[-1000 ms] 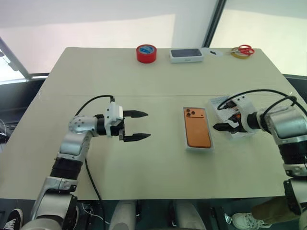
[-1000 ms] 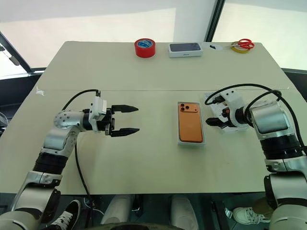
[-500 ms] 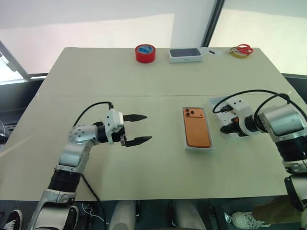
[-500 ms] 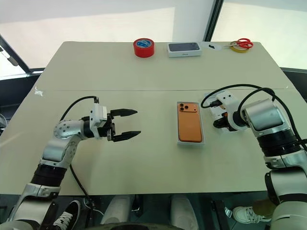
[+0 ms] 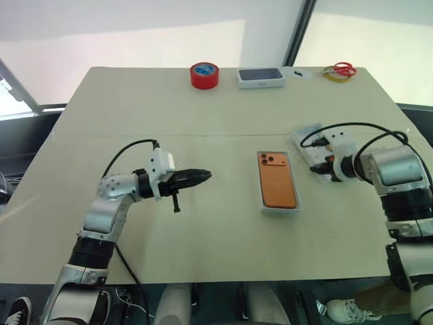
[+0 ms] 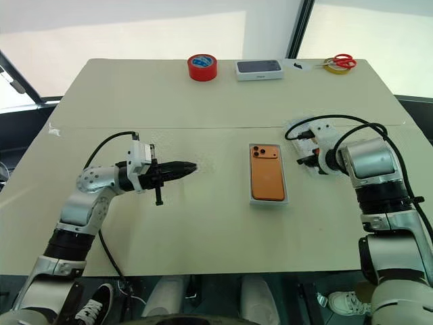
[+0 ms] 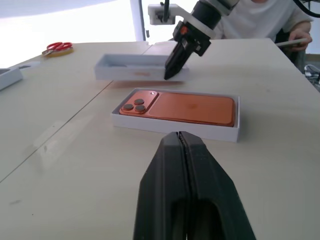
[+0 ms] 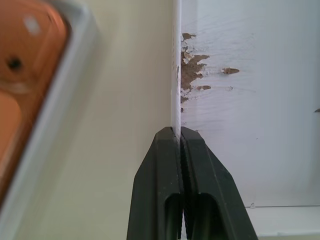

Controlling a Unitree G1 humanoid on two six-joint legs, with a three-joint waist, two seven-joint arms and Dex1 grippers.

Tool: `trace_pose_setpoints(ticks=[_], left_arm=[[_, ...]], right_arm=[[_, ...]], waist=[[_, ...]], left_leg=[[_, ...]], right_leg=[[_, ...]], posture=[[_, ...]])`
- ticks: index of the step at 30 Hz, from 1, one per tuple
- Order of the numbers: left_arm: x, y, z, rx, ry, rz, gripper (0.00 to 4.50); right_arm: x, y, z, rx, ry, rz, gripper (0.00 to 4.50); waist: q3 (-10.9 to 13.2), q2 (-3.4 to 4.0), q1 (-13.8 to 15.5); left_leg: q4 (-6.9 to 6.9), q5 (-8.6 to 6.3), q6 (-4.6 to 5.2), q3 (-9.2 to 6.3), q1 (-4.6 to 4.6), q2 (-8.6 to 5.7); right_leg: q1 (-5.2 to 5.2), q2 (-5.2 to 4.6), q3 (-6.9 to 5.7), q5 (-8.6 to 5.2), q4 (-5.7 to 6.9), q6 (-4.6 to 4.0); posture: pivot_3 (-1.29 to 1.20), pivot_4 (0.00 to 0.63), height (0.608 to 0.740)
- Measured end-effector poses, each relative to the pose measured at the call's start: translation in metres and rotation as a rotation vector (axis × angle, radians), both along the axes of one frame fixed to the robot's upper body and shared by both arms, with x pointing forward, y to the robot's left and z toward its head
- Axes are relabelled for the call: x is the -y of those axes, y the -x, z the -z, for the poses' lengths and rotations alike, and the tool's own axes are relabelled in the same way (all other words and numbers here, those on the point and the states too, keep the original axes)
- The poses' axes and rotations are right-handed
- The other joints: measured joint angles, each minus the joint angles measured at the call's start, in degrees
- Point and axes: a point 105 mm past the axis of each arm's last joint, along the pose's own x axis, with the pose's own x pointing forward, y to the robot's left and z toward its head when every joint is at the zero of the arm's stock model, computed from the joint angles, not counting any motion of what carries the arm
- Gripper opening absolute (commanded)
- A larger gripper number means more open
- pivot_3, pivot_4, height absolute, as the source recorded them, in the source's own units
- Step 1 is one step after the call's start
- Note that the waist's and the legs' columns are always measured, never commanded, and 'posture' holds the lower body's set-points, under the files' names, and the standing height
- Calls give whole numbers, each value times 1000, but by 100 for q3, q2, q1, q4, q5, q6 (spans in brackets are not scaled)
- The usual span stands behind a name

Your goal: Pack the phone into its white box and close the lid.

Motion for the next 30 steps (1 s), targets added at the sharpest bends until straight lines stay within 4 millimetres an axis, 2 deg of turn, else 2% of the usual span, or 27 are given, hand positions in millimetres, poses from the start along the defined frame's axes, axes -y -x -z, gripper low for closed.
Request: trace_pose_setpoints(ticks=[2,4,7,9,12,13,16,22,24,27,30], left_arm=[[1,-3,1,-10,13,-19,21],[4,-5,2,-13,23,-33,21],[13,-9,-3,8,30,-33,21],[17,-9,-4,11,30,-24,21],[16,-9,-3,3,25,-28,21],[16,-9,-2,1,25,-30,21],[16,-9,-2,-2,25,-31,21],[21,-9,0,-21,32,-28,21],[20,-8,2,-26,34,-36,21],[23,-7,4,-35,48,-34,21],[28,-6,3,-37,59,-34,21]], right_arm=[[-13,-4,-17,103,-66,-44,0],[-42,2,-27,147,-284,-103,0],[-99,28,-26,31,-658,-248,0],[-119,46,-31,-38,-827,-335,0],[-118,59,-40,-38,-935,-384,0],[-118,65,-38,-52,-960,-403,0],[-124,92,-14,-181,-1032,-457,0],[-137,125,-5,-319,-1087,-495,0],[-139,129,-1,-353,-1118,-456,0],[-148,127,-5,-335,-1170,-441,0],[-151,117,-3,-309,-1181,-359,0]], waist=[[0,0,13],[0,-1,14],[0,-1,17],[1,0,30],[-2,-4,58],[-3,-6,53],[-2,-5,12],[1,-4,-16],[2,-6,-8],[3,-8,6],[2,-9,22]], left_leg=[[0,2,2,0,-12,3],[6,3,4,-1,-17,12],[26,4,5,-2,-19,23],[32,10,10,0,-9,23],[31,14,12,1,-2,13],[28,13,12,1,5,12],[15,14,15,5,0,9],[22,15,18,11,-1,20],[27,16,19,11,-2,20],[31,16,19,12,-3,23],[31,16,19,12,-3,23]], right_leg=[[-14,6,0,3,8,8],[-17,17,-2,4,17,12],[-24,28,-6,4,54,14],[-17,27,-9,4,67,13],[-7,12,-11,2,63,8],[2,9,-10,2,57,7],[2,6,-6,2,37,8],[-3,20,-4,2,44,11],[-1,24,-3,1,44,12],[-2,30,-1,0,44,14],[-1,32,-1,1,44,15]], posture=[[0,150,740],[0,150,740],[0,150,740],[0,150,740],[0,150,740],[0,150,740],[0,150,740],[0,150,740],[0,150,740],[0,150,740],[0,150,740]])
